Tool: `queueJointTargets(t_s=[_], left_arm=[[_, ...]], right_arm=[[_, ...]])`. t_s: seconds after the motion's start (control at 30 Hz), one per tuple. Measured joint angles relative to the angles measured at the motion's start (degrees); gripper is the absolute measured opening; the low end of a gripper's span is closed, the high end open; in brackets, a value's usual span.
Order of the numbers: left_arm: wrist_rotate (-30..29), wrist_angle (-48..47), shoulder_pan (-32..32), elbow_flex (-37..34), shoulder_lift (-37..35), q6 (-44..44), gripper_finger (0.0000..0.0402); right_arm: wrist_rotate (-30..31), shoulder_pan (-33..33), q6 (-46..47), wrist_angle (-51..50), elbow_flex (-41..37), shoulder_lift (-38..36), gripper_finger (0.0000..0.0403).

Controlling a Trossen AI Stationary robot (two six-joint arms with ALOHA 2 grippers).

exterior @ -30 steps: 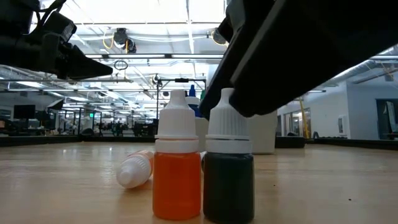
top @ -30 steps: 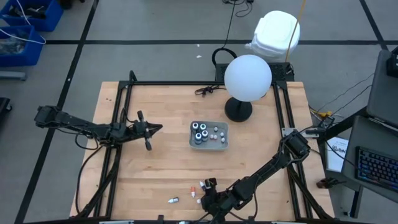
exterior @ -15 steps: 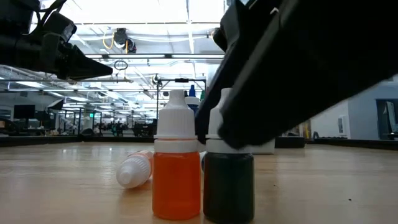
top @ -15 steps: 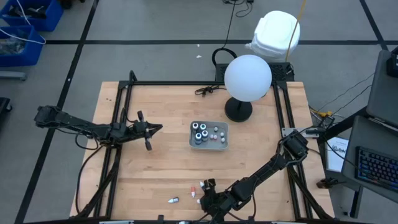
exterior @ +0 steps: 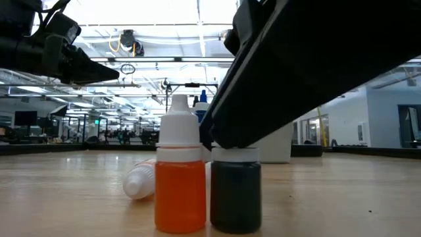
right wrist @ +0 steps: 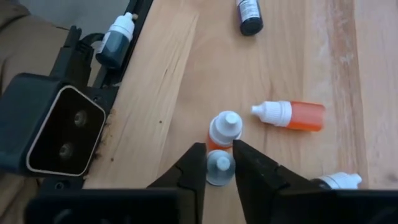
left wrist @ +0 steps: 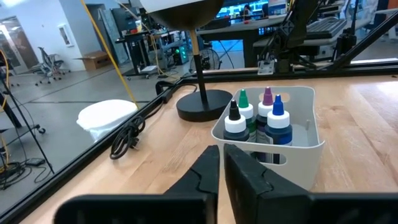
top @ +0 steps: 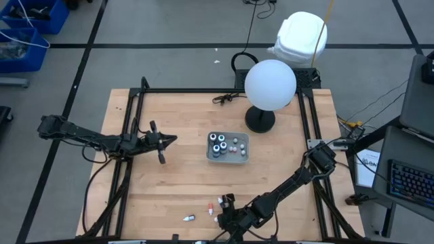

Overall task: Pick & Place food coloring
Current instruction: Put the small green food coloring bottle into the gray bin

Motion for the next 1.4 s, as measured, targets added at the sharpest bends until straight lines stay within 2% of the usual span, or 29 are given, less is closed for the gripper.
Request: queueJointTargets(t_s=[0.1,0.3,0.6,1.03,1.27,1.4], left_arm=[[0.0,0.0,0.0,0.0,0.0,0.0,0.0044],[0.0,0.0,0.0,0.0,0.0,-0.1,0.0053],[-0.2,0.1,0.0,0.0,0.0,-0.6,0.0035],[-0.1,0.1,0.0,0.0,0.0,-1.2,0.0036],[-0.1,0.0,0.0,0.0,0.0,-1.2,0.0037],[-0.1,0.0,0.0,0.0,0.0,-1.3,0.0037]], right_arm=[[0.2,0.0,-0.3,0.0,0.0,0.0,0.0044],[0.0,0.0,-1.2,-2.4,0.0,-2.1,0.0048],[4.2,0.0,-4.0,-8.7,0.0,-11.2,0.0047],[4.5,0.1,-12.7,-14.7,0.0,-24.7,0.0047],[4.5,0.1,-15.1,-13.9,-0.4,-31.0,0.0047],[4.6,0.1,-15.5,-10.8,-4.6,-35.5,0.0047]])
